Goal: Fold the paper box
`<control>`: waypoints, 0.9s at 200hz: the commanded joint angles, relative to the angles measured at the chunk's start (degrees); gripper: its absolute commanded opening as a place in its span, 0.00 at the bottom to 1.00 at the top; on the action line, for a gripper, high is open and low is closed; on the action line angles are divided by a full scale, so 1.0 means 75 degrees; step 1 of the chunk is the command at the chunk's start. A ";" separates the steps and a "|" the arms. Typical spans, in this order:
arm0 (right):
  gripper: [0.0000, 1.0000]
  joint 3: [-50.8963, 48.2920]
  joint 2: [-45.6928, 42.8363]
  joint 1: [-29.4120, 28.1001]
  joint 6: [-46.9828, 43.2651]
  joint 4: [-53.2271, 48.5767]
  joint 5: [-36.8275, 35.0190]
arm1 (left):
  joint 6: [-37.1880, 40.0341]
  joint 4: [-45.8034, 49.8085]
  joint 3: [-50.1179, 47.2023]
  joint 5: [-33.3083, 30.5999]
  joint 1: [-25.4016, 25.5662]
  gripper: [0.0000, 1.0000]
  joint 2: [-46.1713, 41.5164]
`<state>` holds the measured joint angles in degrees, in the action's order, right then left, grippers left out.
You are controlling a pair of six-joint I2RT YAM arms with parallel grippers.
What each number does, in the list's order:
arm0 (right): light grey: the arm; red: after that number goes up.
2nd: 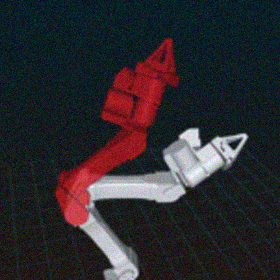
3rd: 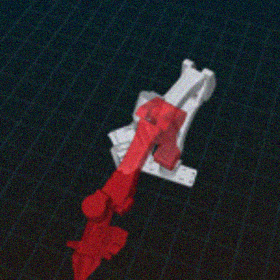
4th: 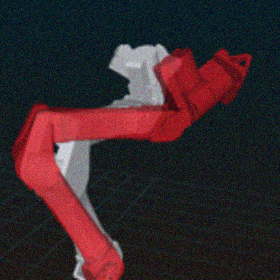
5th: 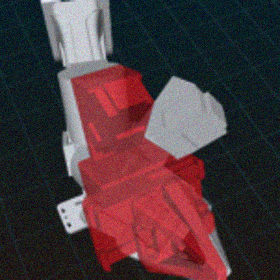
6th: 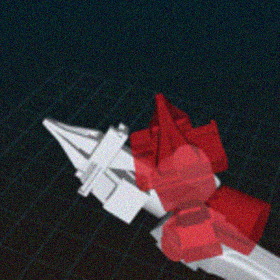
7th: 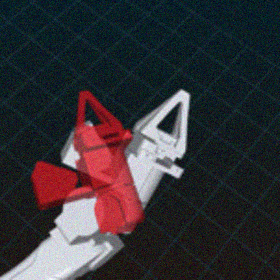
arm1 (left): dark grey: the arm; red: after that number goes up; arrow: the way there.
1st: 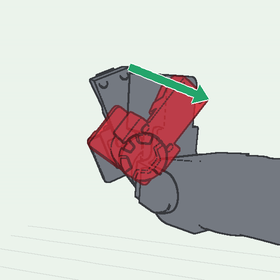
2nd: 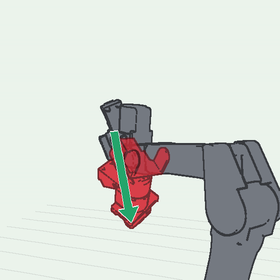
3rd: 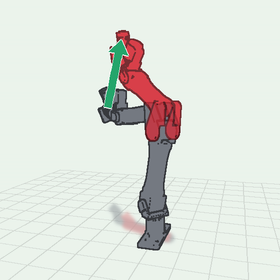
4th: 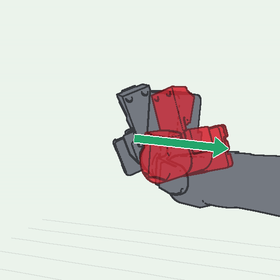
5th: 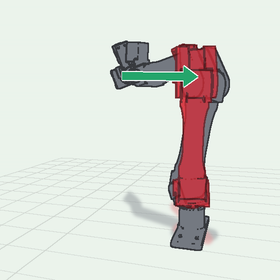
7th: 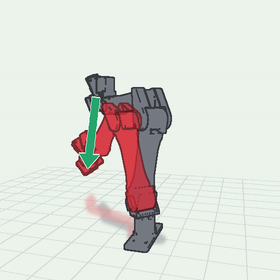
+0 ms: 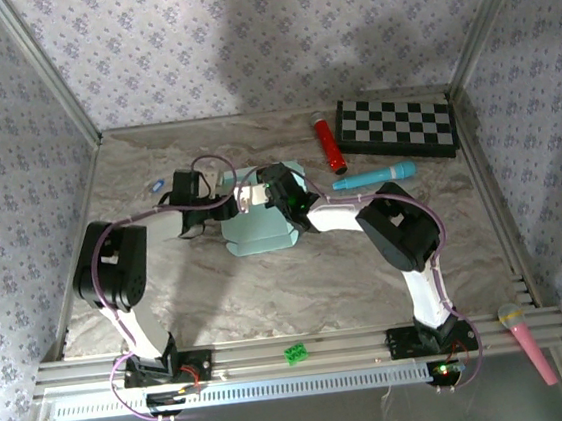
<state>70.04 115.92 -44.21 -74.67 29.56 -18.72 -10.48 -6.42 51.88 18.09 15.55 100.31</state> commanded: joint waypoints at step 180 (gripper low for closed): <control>0.00 -0.0434 -0.0253 -0.0299 0.0054 -0.0581 0.0246 | -0.0297 -0.0847 0.0405 -0.1098 0.0036 0.50 0.0311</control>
<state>68.12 114.85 -45.69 -74.83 30.26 -18.65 -12.05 -10.11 52.03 11.40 15.55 101.41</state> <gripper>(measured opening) 0.058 0.503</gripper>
